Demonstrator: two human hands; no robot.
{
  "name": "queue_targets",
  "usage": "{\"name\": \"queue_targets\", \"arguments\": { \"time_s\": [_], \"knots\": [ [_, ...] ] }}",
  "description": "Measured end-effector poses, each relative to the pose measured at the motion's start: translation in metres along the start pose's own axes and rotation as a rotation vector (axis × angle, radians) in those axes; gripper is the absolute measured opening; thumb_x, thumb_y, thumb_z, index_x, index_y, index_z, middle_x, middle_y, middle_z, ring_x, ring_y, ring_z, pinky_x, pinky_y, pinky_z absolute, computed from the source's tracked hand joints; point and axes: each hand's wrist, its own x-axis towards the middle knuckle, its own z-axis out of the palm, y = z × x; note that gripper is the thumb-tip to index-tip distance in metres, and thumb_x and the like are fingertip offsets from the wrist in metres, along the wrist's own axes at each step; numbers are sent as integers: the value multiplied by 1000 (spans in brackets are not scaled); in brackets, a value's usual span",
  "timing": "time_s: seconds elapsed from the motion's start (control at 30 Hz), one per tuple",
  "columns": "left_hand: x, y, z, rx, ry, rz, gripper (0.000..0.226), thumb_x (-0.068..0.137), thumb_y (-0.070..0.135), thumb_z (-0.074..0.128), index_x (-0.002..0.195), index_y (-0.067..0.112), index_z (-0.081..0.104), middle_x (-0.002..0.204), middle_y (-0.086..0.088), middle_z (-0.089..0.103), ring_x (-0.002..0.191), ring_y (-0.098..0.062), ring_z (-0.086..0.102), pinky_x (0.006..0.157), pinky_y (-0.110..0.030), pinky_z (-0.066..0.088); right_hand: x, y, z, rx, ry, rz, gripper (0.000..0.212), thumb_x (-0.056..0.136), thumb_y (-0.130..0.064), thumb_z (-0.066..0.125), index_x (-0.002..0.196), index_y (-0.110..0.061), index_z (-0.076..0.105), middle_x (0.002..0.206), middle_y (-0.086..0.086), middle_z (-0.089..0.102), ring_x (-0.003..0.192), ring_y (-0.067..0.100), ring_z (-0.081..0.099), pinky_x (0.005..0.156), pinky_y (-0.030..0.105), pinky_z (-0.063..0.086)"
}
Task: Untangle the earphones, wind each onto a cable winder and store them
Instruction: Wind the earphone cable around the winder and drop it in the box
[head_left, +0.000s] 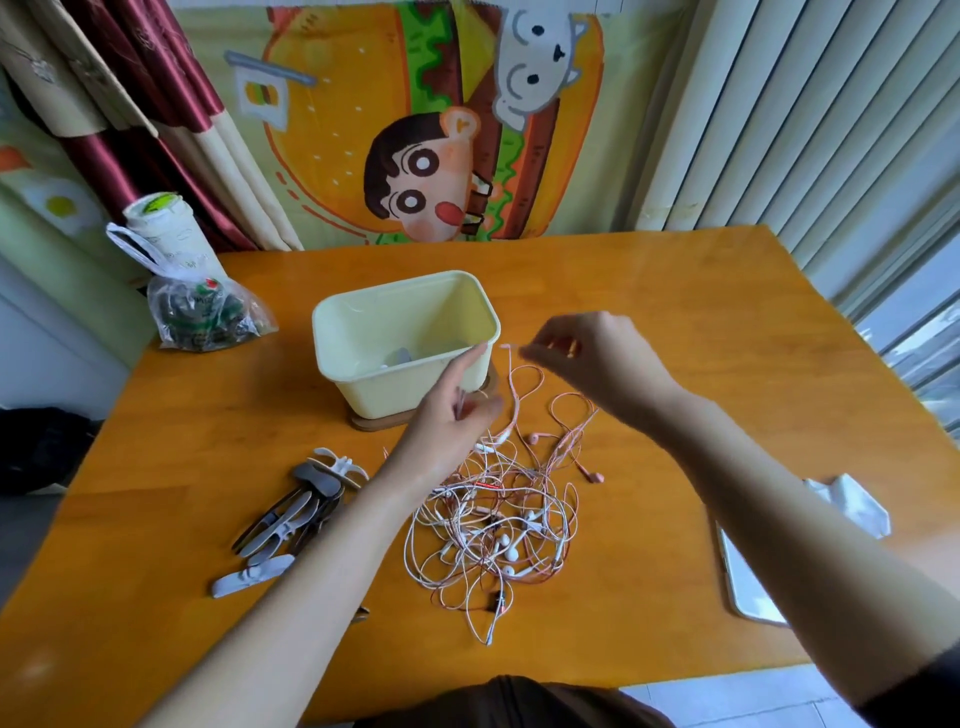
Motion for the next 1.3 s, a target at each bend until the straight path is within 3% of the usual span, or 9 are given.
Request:
{"name": "queue_targets", "arguments": {
  "time_s": [0.17,0.27,0.47,0.77,0.93,1.03,1.17,1.23,1.3],
  "knots": [
    [2,-3,4,128,-36,63,14,100,16,47,103,20,59,61,7,47,54,-1,47,63,-19,44,-20,-3,33,157,-126,-40,18,90,-36,59,86,-21,66,66,-12,56,56,11,51,55,32,43],
    [5,-20,-11,130,45,-24,26,101,11,42,84,16,61,59,4,45,49,-2,44,65,-28,49,-30,17,41,239,-176,45,13,90,-34,61,87,-21,63,64,-12,58,52,2,51,50,16,40],
    [10,-38,-40,3,261,-112,30,102,7,39,80,14,60,60,0,40,44,-1,42,67,-28,51,-49,71,47,301,-190,231,25,90,-30,60,67,-22,60,55,-9,52,47,2,40,48,17,32],
    [15,-39,-54,-183,467,-183,29,104,11,36,84,13,57,59,-3,37,56,-14,39,69,-29,47,-65,115,61,191,-304,452,26,97,-21,51,73,-17,63,60,-7,54,57,12,59,55,22,42],
    [14,-49,-51,-11,375,-210,25,102,9,40,110,1,62,64,-2,42,58,-12,42,64,-24,48,-41,104,29,59,68,431,22,92,-25,59,80,-10,71,50,-4,42,45,9,38,47,20,31],
    [13,-46,-41,56,265,-243,37,100,9,44,136,18,44,77,-3,49,65,-13,48,64,-23,47,-21,76,4,91,248,326,19,91,-28,59,78,-18,68,52,-7,45,48,11,40,48,21,29],
    [3,-29,-20,82,86,-153,57,98,12,51,146,35,30,80,-8,50,81,-22,55,74,-22,47,-16,36,0,92,143,176,18,92,-33,58,79,-24,67,57,-15,48,47,6,42,46,18,31],
    [-1,-21,-7,54,-31,-89,59,97,14,53,144,40,29,113,-15,59,111,-27,56,94,-33,46,-20,20,11,108,14,106,18,92,-35,57,83,-24,68,58,-17,49,47,5,41,45,17,32],
    [-2,-19,6,89,-125,-26,50,96,18,55,136,44,38,116,-12,58,106,-26,57,92,-39,46,-25,9,23,152,-90,38,18,92,-36,58,84,-23,69,56,-17,50,47,4,42,47,18,34]
  ]
}}
